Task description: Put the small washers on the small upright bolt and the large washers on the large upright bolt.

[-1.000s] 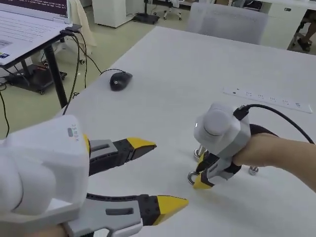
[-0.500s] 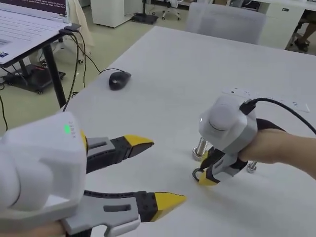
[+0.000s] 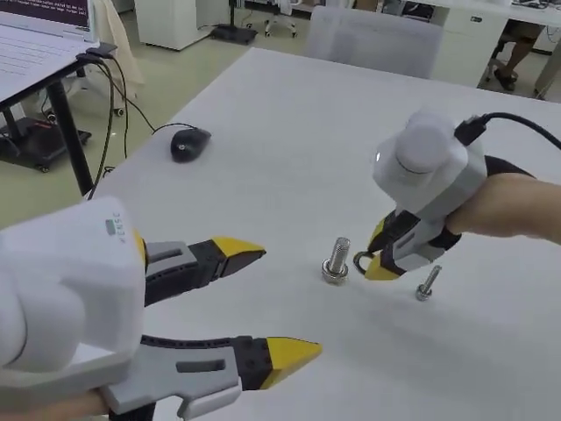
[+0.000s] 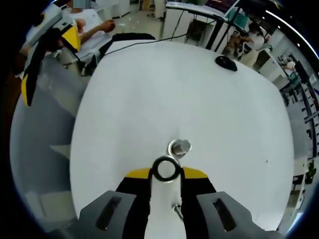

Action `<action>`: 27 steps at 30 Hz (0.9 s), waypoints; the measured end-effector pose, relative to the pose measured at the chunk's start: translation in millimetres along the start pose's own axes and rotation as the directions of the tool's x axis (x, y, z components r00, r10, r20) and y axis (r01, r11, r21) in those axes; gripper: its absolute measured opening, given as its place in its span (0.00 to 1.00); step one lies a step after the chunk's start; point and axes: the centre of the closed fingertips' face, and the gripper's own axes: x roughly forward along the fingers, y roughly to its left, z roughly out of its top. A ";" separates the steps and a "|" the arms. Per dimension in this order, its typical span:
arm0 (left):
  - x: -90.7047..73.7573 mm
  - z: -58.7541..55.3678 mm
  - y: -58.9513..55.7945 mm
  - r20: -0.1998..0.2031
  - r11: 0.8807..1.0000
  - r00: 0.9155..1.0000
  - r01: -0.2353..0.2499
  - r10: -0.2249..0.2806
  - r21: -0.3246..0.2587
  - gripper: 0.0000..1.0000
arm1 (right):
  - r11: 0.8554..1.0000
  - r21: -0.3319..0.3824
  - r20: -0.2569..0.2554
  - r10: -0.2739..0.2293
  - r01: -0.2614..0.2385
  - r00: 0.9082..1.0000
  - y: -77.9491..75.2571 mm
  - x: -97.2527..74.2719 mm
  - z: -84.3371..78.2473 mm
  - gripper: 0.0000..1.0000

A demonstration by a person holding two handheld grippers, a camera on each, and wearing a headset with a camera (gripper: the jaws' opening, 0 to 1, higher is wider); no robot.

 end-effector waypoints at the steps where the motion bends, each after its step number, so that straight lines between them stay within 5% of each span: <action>1: 0.0 -0.4 0.1 -0.002 1.000 1.000 0.001 -0.001 0.000 0.55 | 1.000 -0.002 0.004 -0.005 0.005 1.000 -2.0 -1.6 2.4 0.22; 12: -2.1 -0.7 3.8 -0.010 1.000 1.000 -0.006 0.006 0.003 0.55 | 0.999 -0.032 0.007 -0.014 0.014 1.000 -16.7 7.9 27.3 0.22; 27: -3.0 -2.7 10.5 -0.007 1.000 1.000 -0.023 0.023 -0.013 0.55 | 0.999 -0.030 -0.018 0.020 -0.020 1.000 -24.7 29.9 20.6 0.22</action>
